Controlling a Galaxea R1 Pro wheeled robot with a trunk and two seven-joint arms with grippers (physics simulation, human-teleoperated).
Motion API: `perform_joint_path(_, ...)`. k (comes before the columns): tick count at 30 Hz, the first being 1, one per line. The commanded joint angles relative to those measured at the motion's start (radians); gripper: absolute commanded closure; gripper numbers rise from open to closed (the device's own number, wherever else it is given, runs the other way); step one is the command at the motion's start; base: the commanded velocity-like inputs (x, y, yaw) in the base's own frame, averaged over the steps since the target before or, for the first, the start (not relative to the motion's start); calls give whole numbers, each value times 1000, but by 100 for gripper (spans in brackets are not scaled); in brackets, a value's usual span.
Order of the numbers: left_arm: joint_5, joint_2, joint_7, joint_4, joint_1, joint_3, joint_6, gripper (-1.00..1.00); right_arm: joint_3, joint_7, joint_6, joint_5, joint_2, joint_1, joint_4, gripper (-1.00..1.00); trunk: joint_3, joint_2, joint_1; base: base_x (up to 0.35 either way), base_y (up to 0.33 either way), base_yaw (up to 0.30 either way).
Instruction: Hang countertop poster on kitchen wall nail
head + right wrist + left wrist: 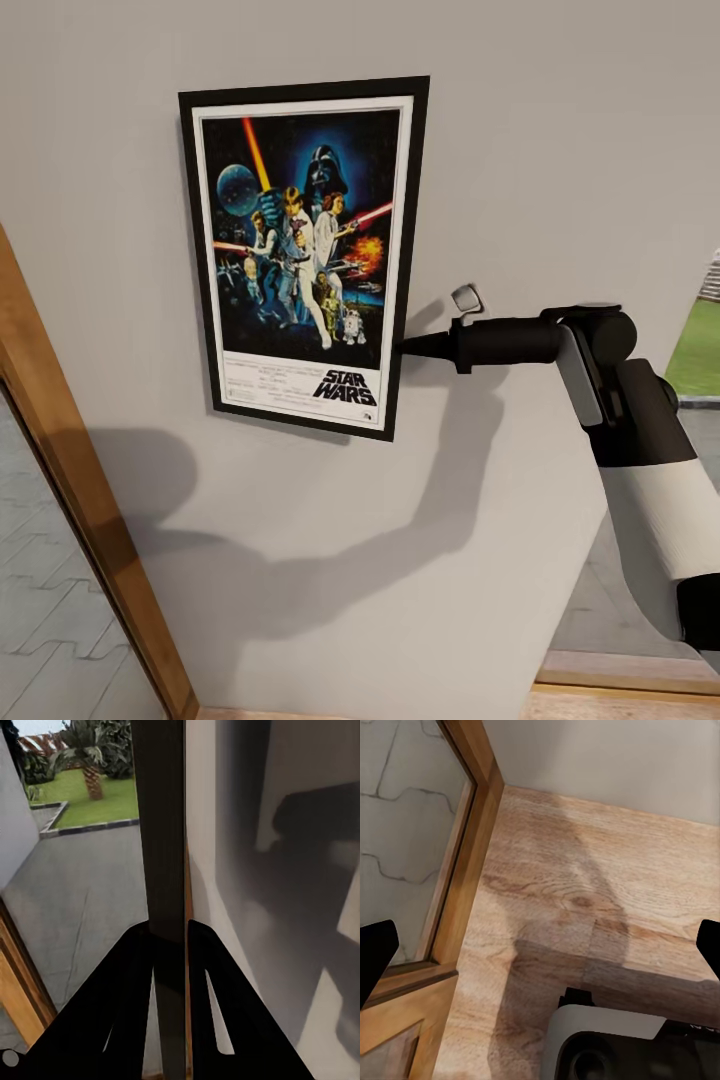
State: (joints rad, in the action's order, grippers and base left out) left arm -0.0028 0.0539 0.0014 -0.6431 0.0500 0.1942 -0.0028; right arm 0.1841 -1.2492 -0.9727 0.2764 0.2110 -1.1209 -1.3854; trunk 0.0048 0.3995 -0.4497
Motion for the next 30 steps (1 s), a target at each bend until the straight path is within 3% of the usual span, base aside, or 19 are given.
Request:
perform_joint_path(1, 0, 0, 0, -1, 1, 1, 0, -100, 1, -1, -7, 4, 1, 0, 0, 100, 0, 1, 0, 0, 0, 0)
perform_joint_path(30, 0, 0, 0, -1, 1, 1, 0, -100, -3, 5, -15, 1, -2, -8, 3, 100, 0, 1, 0, 0, 0, 0)
